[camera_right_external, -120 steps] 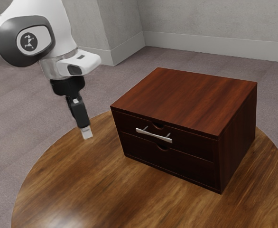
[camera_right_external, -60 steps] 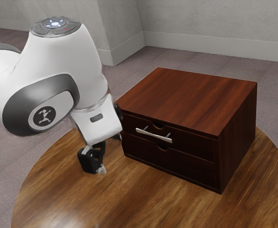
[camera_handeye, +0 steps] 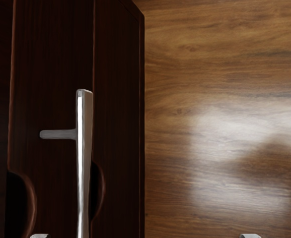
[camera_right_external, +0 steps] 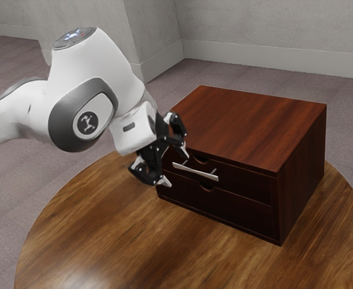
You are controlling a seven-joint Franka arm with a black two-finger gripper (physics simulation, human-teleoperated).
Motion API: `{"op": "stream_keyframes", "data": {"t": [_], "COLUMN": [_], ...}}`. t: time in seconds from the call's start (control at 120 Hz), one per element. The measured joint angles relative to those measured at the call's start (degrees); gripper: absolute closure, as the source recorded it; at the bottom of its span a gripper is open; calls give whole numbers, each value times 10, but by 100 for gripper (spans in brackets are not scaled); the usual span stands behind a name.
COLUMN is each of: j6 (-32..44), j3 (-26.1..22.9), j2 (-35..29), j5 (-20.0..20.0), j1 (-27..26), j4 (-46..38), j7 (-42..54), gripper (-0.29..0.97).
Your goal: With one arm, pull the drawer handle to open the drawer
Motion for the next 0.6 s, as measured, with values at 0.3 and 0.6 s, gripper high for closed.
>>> {"op": "stream_keyframes", "data": {"t": [0.3,0.6], "j6": [49,64], "j3": [1,0], "j2": [38,39], "j5": [-2,-1], "j1": [2,-9], "j4": [8,-17], "j7": [54,76], "gripper": [51,70]}}
